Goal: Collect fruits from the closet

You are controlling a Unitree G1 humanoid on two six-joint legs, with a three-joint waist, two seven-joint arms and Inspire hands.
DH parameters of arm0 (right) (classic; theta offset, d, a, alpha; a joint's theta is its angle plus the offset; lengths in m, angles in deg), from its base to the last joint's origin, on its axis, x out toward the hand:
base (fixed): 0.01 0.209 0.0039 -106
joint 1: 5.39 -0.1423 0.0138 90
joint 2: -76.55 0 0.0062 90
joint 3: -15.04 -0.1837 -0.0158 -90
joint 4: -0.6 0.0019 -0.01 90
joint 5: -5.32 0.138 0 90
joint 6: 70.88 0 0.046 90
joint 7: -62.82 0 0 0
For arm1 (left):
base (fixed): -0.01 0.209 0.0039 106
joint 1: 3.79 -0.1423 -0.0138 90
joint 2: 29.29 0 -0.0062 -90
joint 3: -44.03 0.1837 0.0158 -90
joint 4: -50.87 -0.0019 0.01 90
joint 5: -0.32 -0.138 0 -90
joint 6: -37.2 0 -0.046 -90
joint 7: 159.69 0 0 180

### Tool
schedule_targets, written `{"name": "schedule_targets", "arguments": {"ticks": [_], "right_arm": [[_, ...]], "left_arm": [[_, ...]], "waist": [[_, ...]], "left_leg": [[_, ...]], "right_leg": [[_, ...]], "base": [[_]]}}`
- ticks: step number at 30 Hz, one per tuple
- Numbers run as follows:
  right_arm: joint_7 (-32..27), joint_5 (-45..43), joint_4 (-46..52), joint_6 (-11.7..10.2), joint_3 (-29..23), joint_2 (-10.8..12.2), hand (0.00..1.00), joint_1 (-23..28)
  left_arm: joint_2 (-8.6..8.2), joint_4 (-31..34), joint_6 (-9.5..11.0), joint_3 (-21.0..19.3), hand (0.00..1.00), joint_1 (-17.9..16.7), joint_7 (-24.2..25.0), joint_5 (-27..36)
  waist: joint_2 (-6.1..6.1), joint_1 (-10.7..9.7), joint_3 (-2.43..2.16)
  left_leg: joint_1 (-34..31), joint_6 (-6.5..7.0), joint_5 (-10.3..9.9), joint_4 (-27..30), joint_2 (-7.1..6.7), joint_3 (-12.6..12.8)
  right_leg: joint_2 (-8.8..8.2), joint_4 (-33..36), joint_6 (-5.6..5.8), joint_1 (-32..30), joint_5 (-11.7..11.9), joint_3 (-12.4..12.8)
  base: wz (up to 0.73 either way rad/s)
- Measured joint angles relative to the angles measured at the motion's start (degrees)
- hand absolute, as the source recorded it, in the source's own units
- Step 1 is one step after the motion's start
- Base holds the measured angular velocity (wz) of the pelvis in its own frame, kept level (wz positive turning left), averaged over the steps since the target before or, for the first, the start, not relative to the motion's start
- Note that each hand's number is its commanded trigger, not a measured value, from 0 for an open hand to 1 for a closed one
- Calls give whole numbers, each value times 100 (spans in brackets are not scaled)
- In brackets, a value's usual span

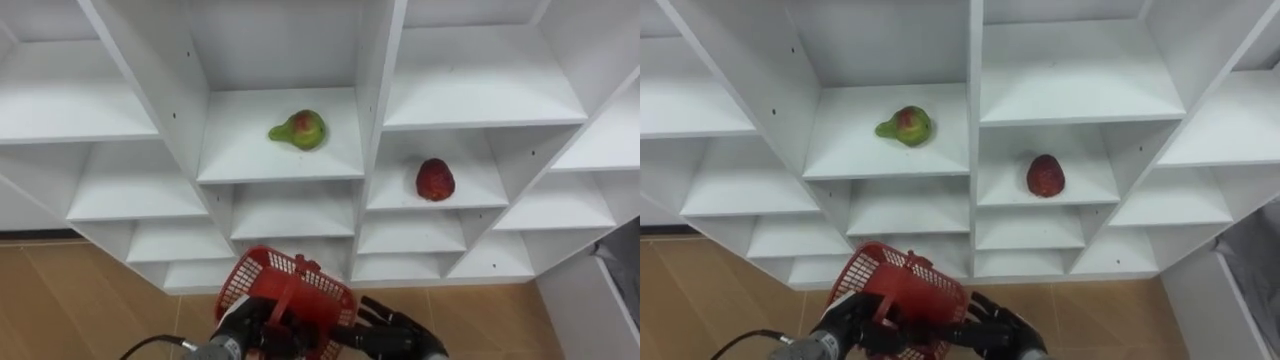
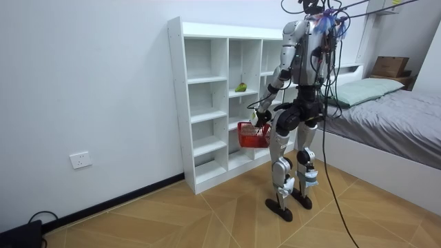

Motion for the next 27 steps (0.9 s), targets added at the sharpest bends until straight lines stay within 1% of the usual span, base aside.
{"name": "schedule_targets", "arguments": {"ticks": [3, 7, 10, 11, 13, 16, 17, 19, 23, 27], "right_arm": [[77, -220, 46, 0, -1, -12, 0, 51], [142, -1127, 517, -4, -1, -143, 0, 167], [166, -1796, 936, -12, 0, -218, 0, 161], [166, -2041, 1057, -31, -3, -222, 0, 148], [156, -2335, 1272, -53, -1, -240, 0, 153], [95, -2684, 1997, -24, -13, -344, 0, 166], [91, -2855, 2221, -57, -48, -357, 0, 168], [85, -3136, 2476, -77, -115, -368, 0, 182], [29, -3588, 3034, -75, -151, -398, 0, 205], [23, -3798, 3629, -101, -193, -417, 0, 213]], "left_arm": [[15, 48, 21, -108, 100, -163, -86, 3], [9, 77, 27, -141, 100, -341, -196, -5], [41, 59, 55, -217, 100, -371, -301, -2], [55, 56, 82, -216, 100, -390, -355, 3], [60, 16, 131, -220, 100, -394, -387, 17], [58, 13, 147, -319, 100, -427, -435, 7], [61, 12, 148, -338, 100, -465, -434, -16], [58, 20, 154, -340, 100, -510, -428, -13], [45, 23, 256, -391, 100, -577, -427, -31], [36, 56, 273, -535, 100, -580, -415, -136]], "waist": [[0, -6, 2], [-15, -13, 9], [-87, -5, 46], [-115, -7, 46], [-159, -3, 53], [-245, 8, 92], [-277, 0, 83], [-299, -3, 84], [-304, 8, 84], [-306, 70, 83]], "left_leg": [[3, -8, 6, -23, 8, 12], [-36, -8, 8, -5, -3, -11], [-45, -11, 10, 15, 1, -8], [-42, -11, 10, 16, 1, -5], [-29, -10, 10, 12, 0, -24], [-26, -10, 10, 4, 0, -30], [-1, -10, 10, -1, -3, -31], [72, -10, 8, -7, -11, -69], [192, -12, 9, -69, -18, -161], [253, -19, 13, -63, -19, -165]], "right_leg": [[2, 1, -5, -8, 3, -2], [0, -13, -5, -32, 3, -29], [4, -24, -5, -31, 3, -27], [4, -25, -5, -27, 3, -23], [-1, -32, -4, -15, 3, -29], [-4, -33, -3, -8, 3, -32], [1, -52, -3, 28, 3, -42], [3, -75, -1, 134, 1, -84], [2, -148, 5, 308, -2, -170], [7, -165, 4, 388, -2, -174]], "base": [[-1], [2], [1], [0], [0], [0], [3], [11], [12], [2]]}}
